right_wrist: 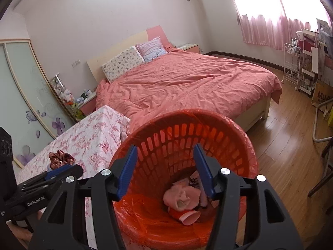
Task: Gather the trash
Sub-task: 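Open both grippers to drop the sock and tube into the basket, then move both grippers back over the bed toward the remaining items, then grasp the grey-green sock with the left gripper while the right grasps the brown plaid scrunchie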
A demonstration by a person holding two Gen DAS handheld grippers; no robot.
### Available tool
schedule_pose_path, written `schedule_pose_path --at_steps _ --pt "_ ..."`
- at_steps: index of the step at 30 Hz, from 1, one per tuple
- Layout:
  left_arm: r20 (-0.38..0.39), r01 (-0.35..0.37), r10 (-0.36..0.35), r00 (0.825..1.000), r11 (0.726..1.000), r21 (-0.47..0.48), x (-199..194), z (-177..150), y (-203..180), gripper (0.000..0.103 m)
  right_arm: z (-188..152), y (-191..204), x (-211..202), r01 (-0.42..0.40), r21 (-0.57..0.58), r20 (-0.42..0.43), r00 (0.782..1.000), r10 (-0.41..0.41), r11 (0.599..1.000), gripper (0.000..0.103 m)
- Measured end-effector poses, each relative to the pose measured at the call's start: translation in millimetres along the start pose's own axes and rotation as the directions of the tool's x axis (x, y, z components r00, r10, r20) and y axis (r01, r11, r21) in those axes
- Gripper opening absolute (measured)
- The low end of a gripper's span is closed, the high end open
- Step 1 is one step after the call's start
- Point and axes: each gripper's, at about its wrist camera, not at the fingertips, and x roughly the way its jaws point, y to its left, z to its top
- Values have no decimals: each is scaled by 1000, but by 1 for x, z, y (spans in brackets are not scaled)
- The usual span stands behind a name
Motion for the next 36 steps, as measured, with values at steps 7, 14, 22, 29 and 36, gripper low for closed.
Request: schedule_pose_path --at_steps 7,14,22,29,36 --pt "24 -133 133 991 991 -1 -35 -25 46 72 -7 25 0 9 -69 -24 1000 -11 998 57" --pt "14 -242 244 970 967 -82 -71 -50 113 72 -23 64 3 -33 -142 -71 997 24 989 57" --pt "-16 -451 460 888 863 -226 -111 -75 216 78 -44 107 13 -75 -203 -128 991 49 976 57" --pt "-88 -497 503 860 784 -372 -117 -82 290 85 -61 146 28 -118 -242 -182 981 74 963 57" --pt "-110 -469 466 878 789 -396 -94 -76 307 83 -72 176 40 -142 -294 -221 972 78 945 57"
